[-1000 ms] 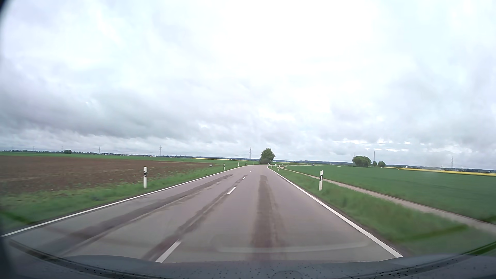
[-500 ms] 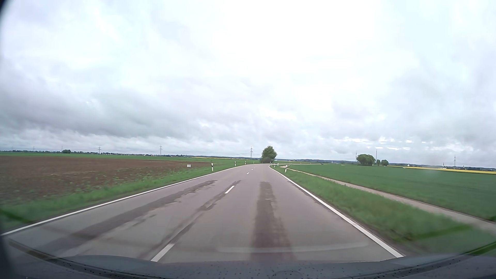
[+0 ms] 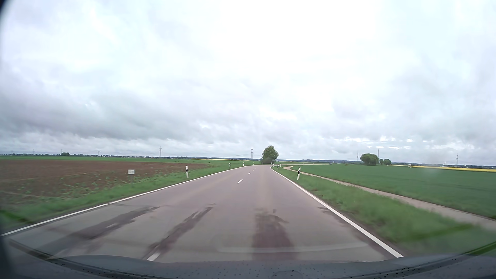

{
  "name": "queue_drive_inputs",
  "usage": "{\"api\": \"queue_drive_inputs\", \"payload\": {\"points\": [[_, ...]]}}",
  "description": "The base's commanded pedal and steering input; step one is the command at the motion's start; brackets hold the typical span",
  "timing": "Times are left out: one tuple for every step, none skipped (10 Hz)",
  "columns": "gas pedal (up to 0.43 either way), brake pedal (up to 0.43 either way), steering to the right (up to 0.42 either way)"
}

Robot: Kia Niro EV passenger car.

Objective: Follow the waypoints while adhering to traffic rules and regulations

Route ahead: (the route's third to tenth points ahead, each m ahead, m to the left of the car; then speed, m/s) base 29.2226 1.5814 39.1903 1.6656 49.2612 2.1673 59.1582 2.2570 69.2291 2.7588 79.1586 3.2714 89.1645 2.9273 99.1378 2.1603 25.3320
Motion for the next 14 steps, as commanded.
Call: {"api": "queue_drive_inputs", "payload": {"points": [[0.299, 0.000, 0.000], [0.299, 0.000, 0.000], [0.299, 0.000, 0.000], [0.299, 0.000, 0.000], [0.299, 0.000, 0.000], [0.299, 0.000, 0.000], [0.299, 0.000, 0.000], [0.299, 0.000, 0.000], [0.299, 0.000, 0.000], [0.299, 0.000, 0.000], [0.299, 0.000, 0.001], [0.299, 0.000, 0.001], [0.299, 0.000, 0.001], [0.287, 0.000, 0.001]]}}
